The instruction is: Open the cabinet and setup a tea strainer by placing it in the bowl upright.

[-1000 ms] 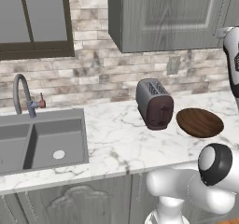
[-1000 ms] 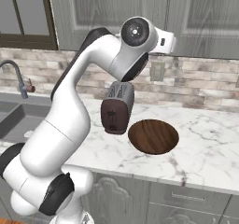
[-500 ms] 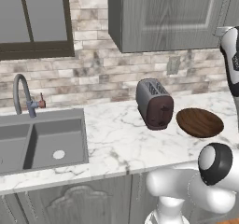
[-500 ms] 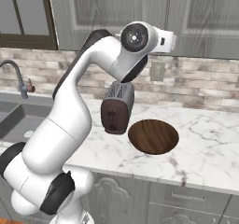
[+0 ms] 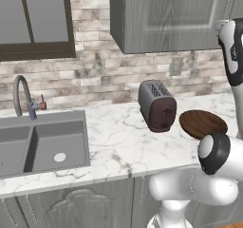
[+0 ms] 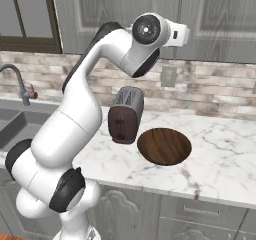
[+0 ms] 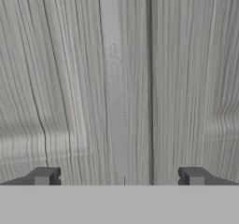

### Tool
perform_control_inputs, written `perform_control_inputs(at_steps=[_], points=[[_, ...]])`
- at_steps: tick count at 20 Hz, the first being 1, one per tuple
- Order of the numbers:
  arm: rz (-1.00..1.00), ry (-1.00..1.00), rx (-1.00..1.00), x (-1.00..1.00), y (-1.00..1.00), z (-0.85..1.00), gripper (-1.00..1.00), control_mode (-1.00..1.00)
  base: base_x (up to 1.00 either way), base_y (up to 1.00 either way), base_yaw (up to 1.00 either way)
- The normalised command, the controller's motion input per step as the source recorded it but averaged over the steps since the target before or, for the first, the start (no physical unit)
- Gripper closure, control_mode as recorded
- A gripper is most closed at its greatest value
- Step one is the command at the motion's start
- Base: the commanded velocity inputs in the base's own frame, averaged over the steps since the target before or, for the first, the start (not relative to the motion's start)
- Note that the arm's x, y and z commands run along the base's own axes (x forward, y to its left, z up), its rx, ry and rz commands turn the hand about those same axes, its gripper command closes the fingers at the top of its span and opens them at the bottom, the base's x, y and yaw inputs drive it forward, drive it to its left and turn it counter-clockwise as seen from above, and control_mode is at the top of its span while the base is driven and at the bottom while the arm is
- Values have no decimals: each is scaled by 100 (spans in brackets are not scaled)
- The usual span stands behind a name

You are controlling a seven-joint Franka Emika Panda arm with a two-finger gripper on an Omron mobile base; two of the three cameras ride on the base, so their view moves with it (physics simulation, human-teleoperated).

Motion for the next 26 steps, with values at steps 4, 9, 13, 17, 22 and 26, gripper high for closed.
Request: perform_control_inputs(at_steps=[4, 9, 13, 17, 22, 26], points=[[6, 0, 1, 13, 0, 0, -100, -100, 0, 0, 0], [3, 0, 0, 21, 0, 0, -100, -100, 0, 0, 0], [2, 0, 0, 37, 0, 0, -100, -100, 0, 0, 0], [0, 0, 0, 37, 0, 0, -100, -100, 0, 0, 0], [5, 0, 0, 38, -9, 0, -100, -100, 0, 0, 0], [11, 0, 2, 40, -9, -4, -100, -100, 0, 0, 0]])
